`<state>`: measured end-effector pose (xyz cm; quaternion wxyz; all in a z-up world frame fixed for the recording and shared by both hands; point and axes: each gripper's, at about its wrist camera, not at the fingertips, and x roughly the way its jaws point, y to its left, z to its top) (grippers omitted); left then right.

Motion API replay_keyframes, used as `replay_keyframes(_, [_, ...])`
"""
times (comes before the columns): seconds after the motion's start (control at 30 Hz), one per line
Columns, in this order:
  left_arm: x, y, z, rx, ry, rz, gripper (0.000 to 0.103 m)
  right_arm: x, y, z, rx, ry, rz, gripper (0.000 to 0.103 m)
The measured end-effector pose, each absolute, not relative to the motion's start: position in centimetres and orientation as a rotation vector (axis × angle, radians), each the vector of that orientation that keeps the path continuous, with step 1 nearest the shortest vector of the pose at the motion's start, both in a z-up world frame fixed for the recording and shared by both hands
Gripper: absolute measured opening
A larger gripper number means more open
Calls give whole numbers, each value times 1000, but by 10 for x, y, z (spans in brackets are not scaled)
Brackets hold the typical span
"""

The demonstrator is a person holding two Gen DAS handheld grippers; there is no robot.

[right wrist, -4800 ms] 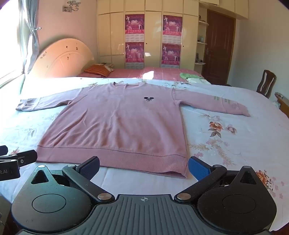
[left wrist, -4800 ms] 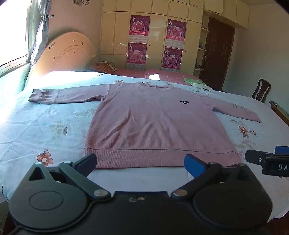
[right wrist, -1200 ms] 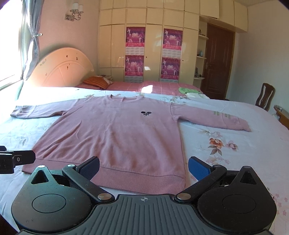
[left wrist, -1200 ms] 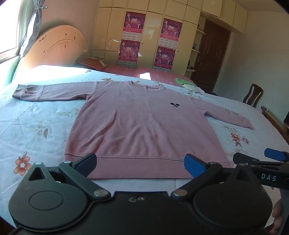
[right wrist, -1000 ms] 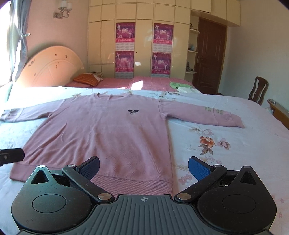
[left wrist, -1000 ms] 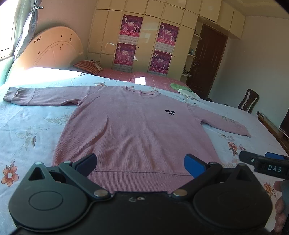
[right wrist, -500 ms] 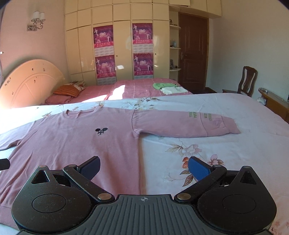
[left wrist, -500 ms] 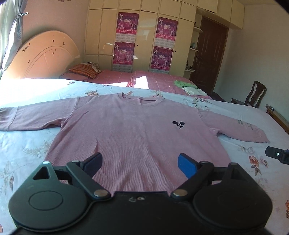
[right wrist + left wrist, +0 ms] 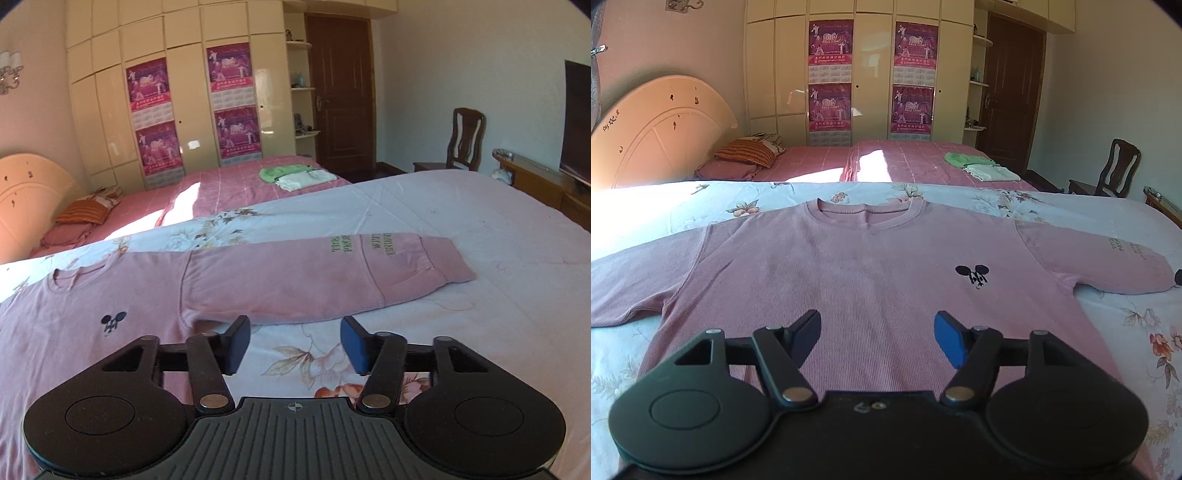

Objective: Fold small clothes
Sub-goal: 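Move the right tool to the green-printed sleeve cuff and grasp it, then lift the cuff with the right tool, fold it across the chest, release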

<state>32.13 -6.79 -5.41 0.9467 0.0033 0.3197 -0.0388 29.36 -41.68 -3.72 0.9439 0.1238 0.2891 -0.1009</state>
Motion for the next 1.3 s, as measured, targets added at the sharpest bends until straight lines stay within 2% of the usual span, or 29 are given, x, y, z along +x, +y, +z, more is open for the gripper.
replay_keyframes(0.27, [346,-80,-76,9,698,-86,62,329,-501,-61,413,587,-341,50])
replay_keyframes(0.7, [371,-107,-103,37,782,-93,63,328,-602,-91,646,576,-465,49])
replay_keyframes(0.77, [373,-109,-101,39,781,-94,63,331,-620,-103,749,596,-464,34])
replay_keyframes(0.83, [375,-111,-100,40,779,-90,64,327,-636,-110,856,574,-443,33])
replay_keyframes(0.9, [376,-113,-100,37,785,-84,64,327,-641,-107,879,571,-423,27])
replay_keyframes(0.93, [378,-113,-100,35,789,-82,64,330,-643,-105,872,582,-402,10])
replay_keyframes(0.97, [379,-112,-101,34,790,-80,64,333,-644,-100,843,589,-382,6])
replay_keyframes(1.2, [385,-109,-107,53,811,-55,68,317,-626,-29,432,386,-293,6])
replay_keyframes(1.3, [386,-106,-116,64,844,-54,68,333,-632,-55,348,554,-346,6])
